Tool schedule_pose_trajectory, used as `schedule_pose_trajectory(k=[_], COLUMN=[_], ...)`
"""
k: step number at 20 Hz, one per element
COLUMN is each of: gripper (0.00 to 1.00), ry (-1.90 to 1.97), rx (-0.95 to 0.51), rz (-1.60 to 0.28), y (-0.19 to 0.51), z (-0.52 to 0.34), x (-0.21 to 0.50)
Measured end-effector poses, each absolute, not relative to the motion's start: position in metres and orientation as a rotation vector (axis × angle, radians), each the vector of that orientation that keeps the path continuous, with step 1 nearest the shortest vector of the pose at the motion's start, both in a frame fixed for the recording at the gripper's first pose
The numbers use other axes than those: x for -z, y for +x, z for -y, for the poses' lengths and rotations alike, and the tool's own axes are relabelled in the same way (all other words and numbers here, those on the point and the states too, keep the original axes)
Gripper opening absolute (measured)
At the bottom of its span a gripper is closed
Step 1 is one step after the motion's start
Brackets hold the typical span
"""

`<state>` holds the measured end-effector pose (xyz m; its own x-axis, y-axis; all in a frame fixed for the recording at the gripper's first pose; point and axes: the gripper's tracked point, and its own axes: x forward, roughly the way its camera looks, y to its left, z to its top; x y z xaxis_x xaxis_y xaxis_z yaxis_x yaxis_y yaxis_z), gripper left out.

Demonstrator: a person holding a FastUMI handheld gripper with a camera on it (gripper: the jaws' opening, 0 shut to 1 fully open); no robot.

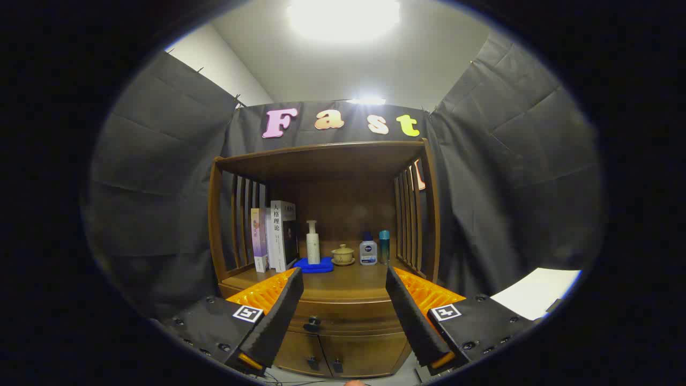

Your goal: Pull open the drawer, take out the items inside it, and place them on the countertop above the cabinet.

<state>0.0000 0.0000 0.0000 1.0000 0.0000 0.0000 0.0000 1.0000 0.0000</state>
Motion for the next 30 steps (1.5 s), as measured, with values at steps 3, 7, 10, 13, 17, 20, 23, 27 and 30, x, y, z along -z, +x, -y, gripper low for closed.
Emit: schedule_pose_trajectory(k=[3, 7, 10, 13, 17, 20, 23, 27, 30], gripper=[0.98, 0.98, 0.98, 0.98, 0.98, 0.98, 0.98, 0.98, 0.98], ry=[-0.013, -0.009, 0.000, 0.007, 0.037, 0.037, 0.034, 0.028, 0.022], rx=[-0.018, -0.033, -0.035, -0.034, -0.032, -0.035, -0.041, -0.045, -0.036], rz=[-0.028, -0.044, -0.057, -0.050, -0.067, -0.083, -0.080, -0.079, -0.086], y=[-0.002, -0.005, -0.006, -0.008, -0.002, -0.003, -0.003, 0.001, 0.011], z=[-0.008, -0.017, -0.019, -0.021, -0.022, -0.028, -0.032, -0.037, -0.033], x=[0.008, 0.013, 0.017, 0.017, 0.028, 0.034, 0.035, 0.037, 0.045])
